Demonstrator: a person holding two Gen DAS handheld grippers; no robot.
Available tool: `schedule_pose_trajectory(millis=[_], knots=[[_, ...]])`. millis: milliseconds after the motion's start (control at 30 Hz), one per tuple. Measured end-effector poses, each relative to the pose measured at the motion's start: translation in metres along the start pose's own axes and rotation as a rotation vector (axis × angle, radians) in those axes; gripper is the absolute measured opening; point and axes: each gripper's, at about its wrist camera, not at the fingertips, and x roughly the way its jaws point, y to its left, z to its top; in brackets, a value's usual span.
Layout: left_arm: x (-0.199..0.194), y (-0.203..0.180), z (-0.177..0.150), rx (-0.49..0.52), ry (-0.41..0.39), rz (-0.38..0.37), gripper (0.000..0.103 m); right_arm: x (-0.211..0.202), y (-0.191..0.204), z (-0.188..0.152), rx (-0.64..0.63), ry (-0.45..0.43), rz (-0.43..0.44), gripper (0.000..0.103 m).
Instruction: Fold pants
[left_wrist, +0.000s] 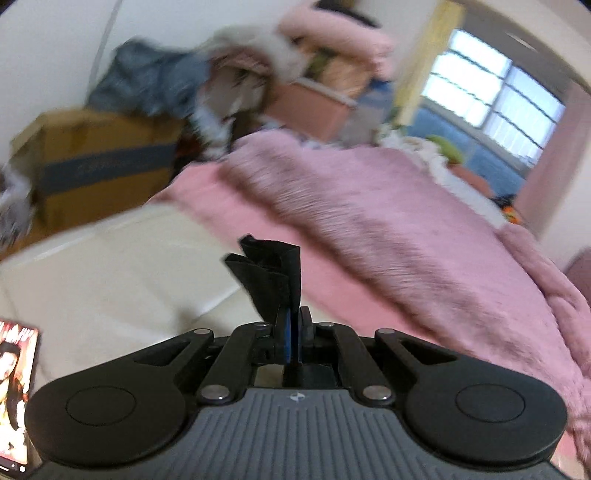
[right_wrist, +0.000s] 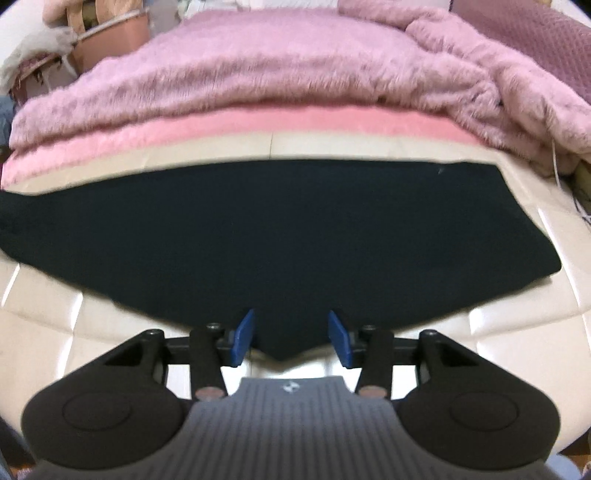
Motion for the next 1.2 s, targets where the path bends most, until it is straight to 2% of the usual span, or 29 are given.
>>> schedule_pose_trajectory(millis=[167,233,333,433,500,567,633,700,800,900,1000,1133,1200], knots=[[-0.025,-0.079,-0.014,0.213,-0.063,-0.077,0.002,-0.007,-0.009,0.011,0.020,-0.057,0.018,0.044],[-0.030,-0.111,-0.030,0.318,-0.075,-0.105,0.002,-0.008,-0.012,0.014,0.034,-0.068,0.030,0.044],[-0.028,-0.151,-0.064,0.462,-0.052,-0.147,0.002,-0.007,-0.013,0.014,0.041,-0.073,0.046,0.044],[-0.022,-0.184,-0.118,0.647,0.014,-0.177,0.002,-0.005,-0.015,0.012,0.053,-0.071,0.053,0.044],[-0.014,-0.194,-0.157,0.741,0.094,-0.208,0.002,-0.002,-0.016,0.010,0.068,-0.066,0.056,0.044],[-0.006,-0.198,-0.190,0.793,0.184,-0.235,0.002,-0.001,-0.017,0.007,0.081,-0.061,0.063,0.044],[-0.005,-0.199,-0.214,0.833,0.234,-0.233,0.003,0.001,-0.018,0.005,0.087,-0.055,0.073,0.044],[0.000,-0.196,-0.221,0.822,0.276,-0.225,0.003,0.002,-0.017,0.002,0.087,-0.051,0.081,0.044],[0.007,-0.189,-0.214,0.758,0.335,-0.255,0.005,0.007,-0.015,-0.001,0.090,-0.038,0.095,0.044],[0.007,-0.181,-0.208,0.689,0.414,-0.313,0.014,0.013,-0.012,-0.003,0.095,-0.028,0.110,0.044],[0.005,-0.169,-0.205,0.602,0.515,-0.391,0.015,0.017,-0.005,-0.003,0.090,-0.022,0.130,0.044],[0.007,-0.154,-0.197,0.505,0.607,-0.492,0.026,0.019,0.005,-0.002,0.069,-0.017,0.156,0.046],[0.009,-0.146,-0.191,0.438,0.653,-0.536,0.027,0.020,0.010,-0.001,0.064,-0.015,0.167,0.046]])
